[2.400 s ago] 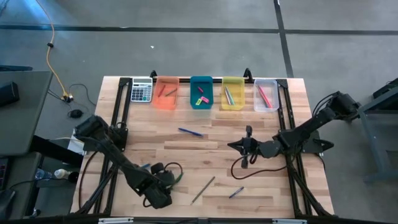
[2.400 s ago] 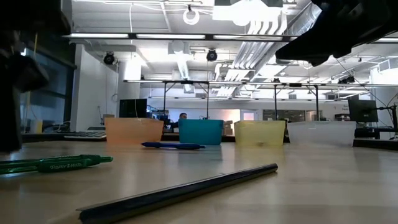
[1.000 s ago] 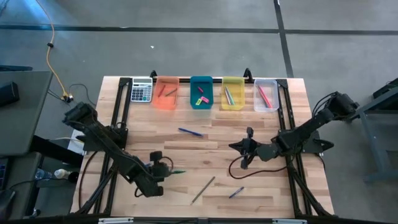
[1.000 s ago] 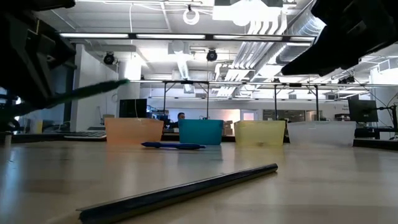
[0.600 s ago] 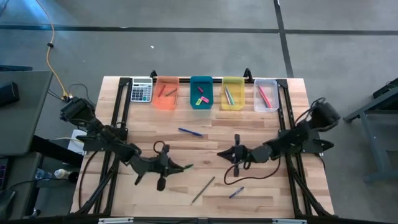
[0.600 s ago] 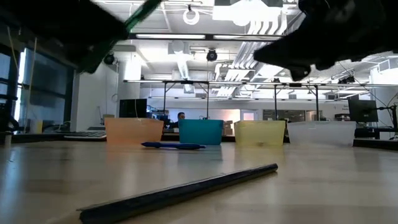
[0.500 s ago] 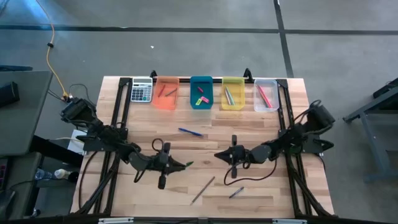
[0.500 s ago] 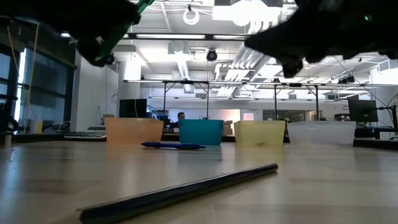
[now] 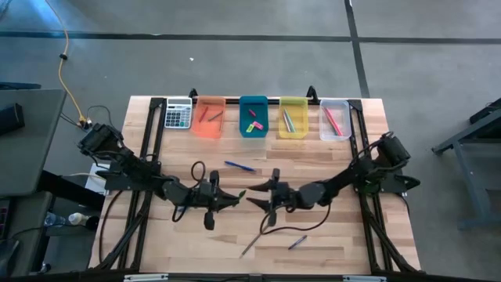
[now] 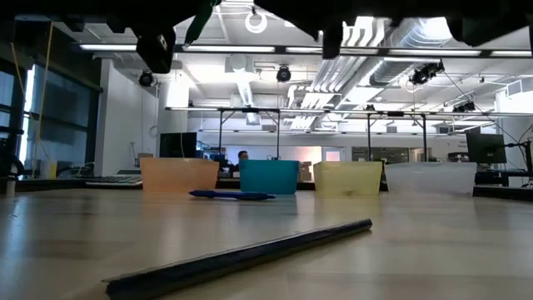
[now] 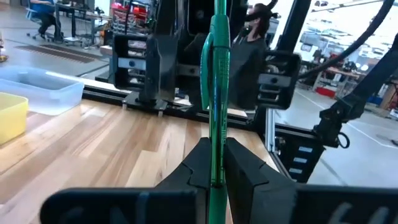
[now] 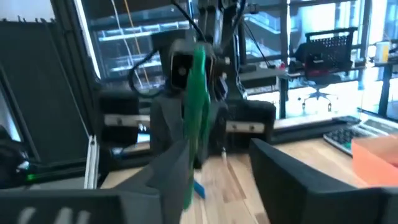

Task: Sort crayons/erasers/pens/pencils in bins
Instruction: Put the dark green ballpen into the yellow bin

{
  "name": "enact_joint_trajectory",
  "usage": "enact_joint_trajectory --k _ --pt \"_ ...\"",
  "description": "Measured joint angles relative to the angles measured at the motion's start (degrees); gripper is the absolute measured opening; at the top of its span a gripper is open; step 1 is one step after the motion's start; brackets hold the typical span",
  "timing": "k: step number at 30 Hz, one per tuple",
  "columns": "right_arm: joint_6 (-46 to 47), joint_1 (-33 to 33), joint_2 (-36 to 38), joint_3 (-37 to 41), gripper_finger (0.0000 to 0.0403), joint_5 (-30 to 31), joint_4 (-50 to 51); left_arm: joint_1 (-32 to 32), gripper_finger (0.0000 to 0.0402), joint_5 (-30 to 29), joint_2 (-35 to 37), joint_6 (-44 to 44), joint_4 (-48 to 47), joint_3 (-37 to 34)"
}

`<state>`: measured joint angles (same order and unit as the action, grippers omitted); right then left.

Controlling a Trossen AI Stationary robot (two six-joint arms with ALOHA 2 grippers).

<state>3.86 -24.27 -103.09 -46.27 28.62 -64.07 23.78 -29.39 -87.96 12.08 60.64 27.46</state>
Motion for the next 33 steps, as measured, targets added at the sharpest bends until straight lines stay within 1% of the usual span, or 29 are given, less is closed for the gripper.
enact_joint_trajectory --k 3,5,9,16,20,26,29,31,33 --pt "-0.3 0.2 0.0 -2.3 0.0191 -1.4 1.9 -0.2 0.0012 0.0 0.0 -0.3 0.3 0.0" --pt "-0.3 0.3 0.0 -3.4 0.0199 -2.7 3.4 -0.2 0.0012 0.0 0.0 -0.3 0.5 0.0" --pt "-0.3 0.8 0.0 -5.2 0.0199 -3.0 6.2 -0.2 0.0012 0.2 0.0 -0.3 0.8 0.0" --pt "-2.1 1.9 0.0 -6.6 0.0186 -3.1 6.5 -0.2 0.0012 0.2 0.0 -0.3 1.2 0.0" --pt "-2.6 2.1 0.0 -6.6 0.0156 -3.2 6.4 -0.2 0.0012 0.3 0.0 -0.3 1.5 0.0" --pt "-2.8 2.1 0.0 -6.6 0.0075 -5.4 5.9 -0.2 0.0016 0.3 0.0 -0.3 1.5 0.0" --pt "-2.6 2.1 0.0 -6.6 0.0042 -5.7 5.8 -0.2 0.002 0.4 0.0 -0.5 1.5 0.0" --pt "-2.6 2.1 0.0 -6.6 0.003 -5.7 5.8 -0.2 0.0021 0.4 0.0 -0.5 1.5 0.0" --pt "-2.6 2.1 0.0 -6.6 0.0028 -5.8 5.8 -0.2 0.0022 0.4 0.0 -0.5 1.5 0.0"
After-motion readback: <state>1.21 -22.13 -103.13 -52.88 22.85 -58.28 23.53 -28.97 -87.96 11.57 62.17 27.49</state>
